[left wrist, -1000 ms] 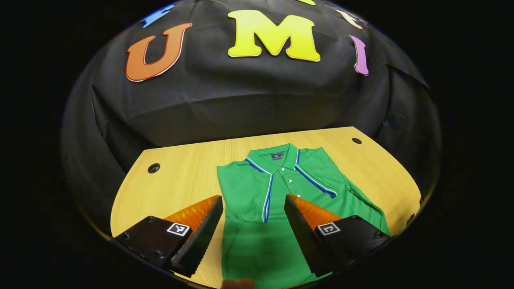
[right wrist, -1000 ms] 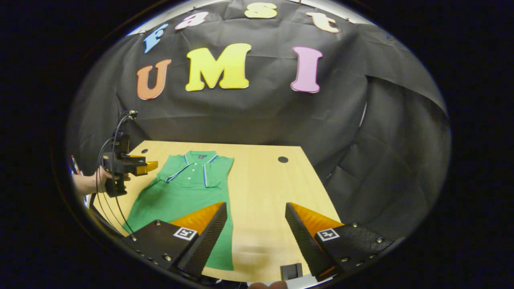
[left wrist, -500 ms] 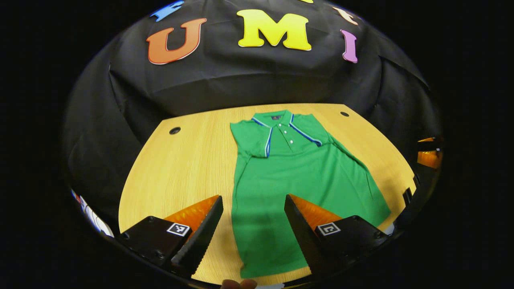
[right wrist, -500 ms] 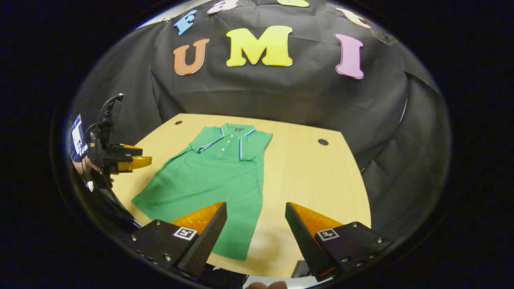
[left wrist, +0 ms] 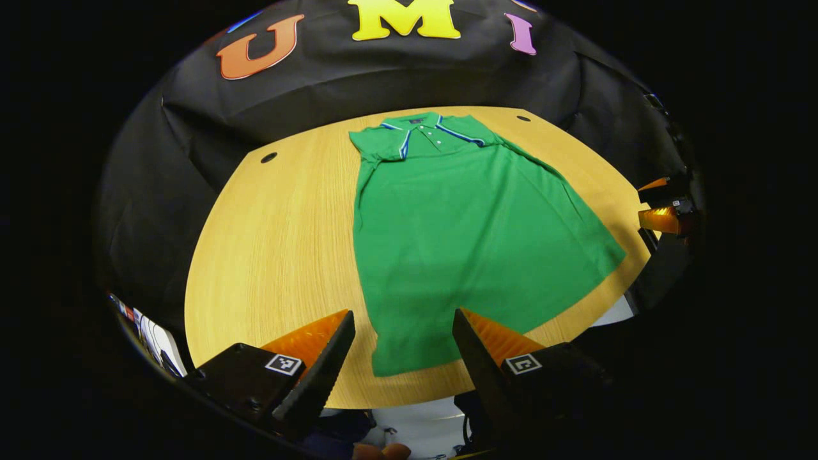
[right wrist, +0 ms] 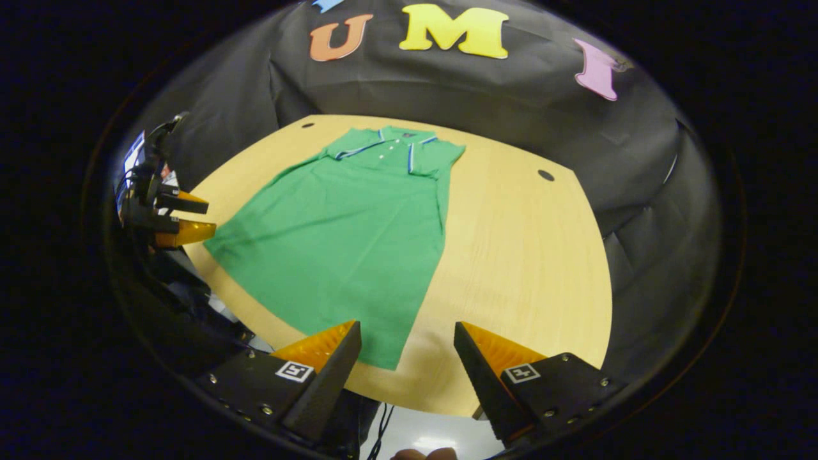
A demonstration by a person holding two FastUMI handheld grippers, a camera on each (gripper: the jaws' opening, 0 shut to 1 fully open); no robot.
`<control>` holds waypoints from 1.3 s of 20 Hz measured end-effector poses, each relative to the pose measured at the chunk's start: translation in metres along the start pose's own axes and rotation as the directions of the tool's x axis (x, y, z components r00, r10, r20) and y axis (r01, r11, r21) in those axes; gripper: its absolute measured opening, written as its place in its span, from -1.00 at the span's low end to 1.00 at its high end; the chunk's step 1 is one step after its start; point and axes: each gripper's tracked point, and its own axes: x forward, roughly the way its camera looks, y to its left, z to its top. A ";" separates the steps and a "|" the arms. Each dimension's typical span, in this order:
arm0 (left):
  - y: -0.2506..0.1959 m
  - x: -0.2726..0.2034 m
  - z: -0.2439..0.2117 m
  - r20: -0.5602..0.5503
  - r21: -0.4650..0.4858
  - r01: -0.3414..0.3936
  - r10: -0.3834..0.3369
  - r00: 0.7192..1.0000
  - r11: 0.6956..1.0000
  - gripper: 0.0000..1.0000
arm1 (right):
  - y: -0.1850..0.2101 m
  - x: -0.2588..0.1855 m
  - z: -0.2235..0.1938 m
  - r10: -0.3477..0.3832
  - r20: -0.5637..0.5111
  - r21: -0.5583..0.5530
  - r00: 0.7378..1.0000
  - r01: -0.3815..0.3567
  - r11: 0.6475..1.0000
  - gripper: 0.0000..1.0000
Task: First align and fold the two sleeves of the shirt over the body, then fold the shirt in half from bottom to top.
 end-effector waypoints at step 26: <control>-0.014 0.031 -0.039 -0.097 -0.067 0.046 -0.052 0.994 0.997 1.00 | 0.028 0.055 -0.043 0.062 -0.156 -0.019 0.986 -0.066 0.998 0.86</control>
